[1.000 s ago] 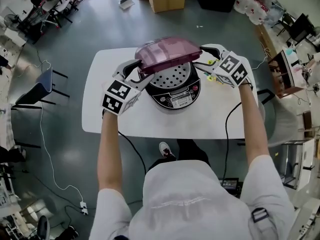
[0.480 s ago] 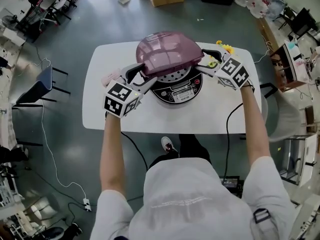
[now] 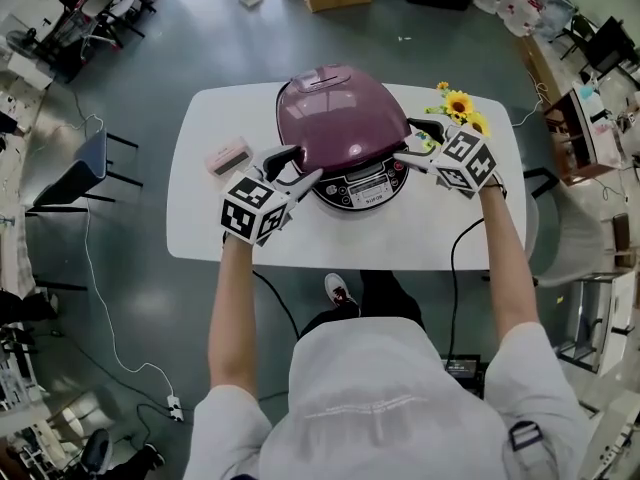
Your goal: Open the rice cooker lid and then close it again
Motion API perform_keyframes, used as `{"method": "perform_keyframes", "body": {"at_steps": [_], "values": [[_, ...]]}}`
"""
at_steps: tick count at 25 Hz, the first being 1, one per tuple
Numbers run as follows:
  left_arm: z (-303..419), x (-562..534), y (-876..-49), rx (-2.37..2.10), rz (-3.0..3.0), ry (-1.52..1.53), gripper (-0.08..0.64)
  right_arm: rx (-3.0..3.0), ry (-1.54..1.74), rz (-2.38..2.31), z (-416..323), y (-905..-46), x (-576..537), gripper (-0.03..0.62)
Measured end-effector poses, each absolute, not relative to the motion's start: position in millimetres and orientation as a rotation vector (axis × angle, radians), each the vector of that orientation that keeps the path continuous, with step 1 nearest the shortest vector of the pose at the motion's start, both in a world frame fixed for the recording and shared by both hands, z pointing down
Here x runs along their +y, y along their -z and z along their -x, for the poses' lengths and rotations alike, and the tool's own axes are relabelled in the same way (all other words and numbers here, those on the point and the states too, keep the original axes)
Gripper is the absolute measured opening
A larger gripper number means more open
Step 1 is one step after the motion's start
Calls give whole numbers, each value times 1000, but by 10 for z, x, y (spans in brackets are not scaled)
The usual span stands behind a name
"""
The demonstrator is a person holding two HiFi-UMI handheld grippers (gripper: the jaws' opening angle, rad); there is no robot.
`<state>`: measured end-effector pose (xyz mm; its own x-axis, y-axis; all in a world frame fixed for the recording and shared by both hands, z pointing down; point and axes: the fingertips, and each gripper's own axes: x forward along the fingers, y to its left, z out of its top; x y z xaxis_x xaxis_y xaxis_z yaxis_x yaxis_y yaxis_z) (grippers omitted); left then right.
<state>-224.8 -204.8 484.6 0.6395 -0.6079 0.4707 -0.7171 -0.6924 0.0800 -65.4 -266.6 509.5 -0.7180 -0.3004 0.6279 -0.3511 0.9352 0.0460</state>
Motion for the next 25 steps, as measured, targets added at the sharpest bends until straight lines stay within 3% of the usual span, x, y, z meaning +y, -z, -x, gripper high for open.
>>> {"method": "perform_keyframes", "body": {"at_steps": [25], "values": [[2270, -2057, -5154, -1167, -2504, -680, 190, -2491, -393, -529, 640, -5324, -2695, 334]]}}
